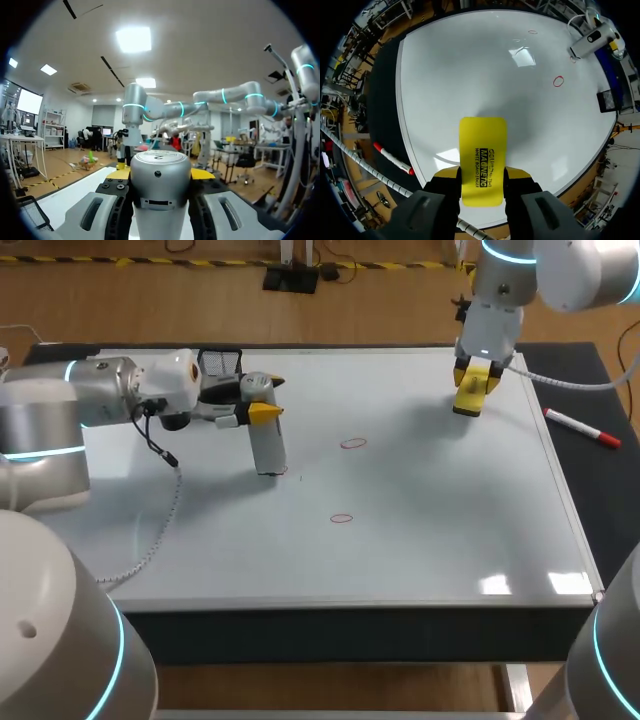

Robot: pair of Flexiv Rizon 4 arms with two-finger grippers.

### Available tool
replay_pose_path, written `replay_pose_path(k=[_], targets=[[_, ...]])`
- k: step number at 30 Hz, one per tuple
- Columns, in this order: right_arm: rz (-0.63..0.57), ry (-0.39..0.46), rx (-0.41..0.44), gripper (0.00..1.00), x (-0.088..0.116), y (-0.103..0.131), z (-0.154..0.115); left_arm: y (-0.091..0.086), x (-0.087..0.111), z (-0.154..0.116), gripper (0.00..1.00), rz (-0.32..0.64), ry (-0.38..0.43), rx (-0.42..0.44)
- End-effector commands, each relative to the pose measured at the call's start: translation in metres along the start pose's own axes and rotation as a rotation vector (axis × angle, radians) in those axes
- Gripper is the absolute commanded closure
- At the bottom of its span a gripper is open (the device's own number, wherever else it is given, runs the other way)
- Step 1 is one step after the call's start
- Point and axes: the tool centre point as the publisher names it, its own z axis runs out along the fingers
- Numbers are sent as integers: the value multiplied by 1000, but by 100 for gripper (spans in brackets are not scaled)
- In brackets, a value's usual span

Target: Pick up the inspection probe, press it on each red-marked spot on the whiteboard one by one, put down the probe, pick up the eraser, and wipe off all the red marks.

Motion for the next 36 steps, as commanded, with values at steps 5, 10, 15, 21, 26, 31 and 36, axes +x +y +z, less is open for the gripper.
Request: replay_pose_path(k=[5, 10, 15, 21, 26, 31, 36], targets=[[-2, 3, 2, 100, 1, 0, -1, 8, -9, 1, 100, -7, 7, 5], [-2, 3, 2, 100, 1, 0, -1, 10, -10, 2, 100, -15, 8, 1], [-2, 3, 2, 100, 1, 0, -1, 12, -10, 1, 100, -19, 6, 1], [-2, 3, 2, 100, 1, 0, -1, 15, -10, 2, 100, -19, 10, -16], [-2, 3, 2, 100, 1, 0, -1, 16, -12, 2, 100, -17, 12, -12], [-2, 3, 2, 100, 1, 0, -1, 16, -12, 2, 100, -21, 10, -14], [-2, 3, 2, 100, 1, 0, -1, 18, -11, 2, 100, -21, 5, -11]])
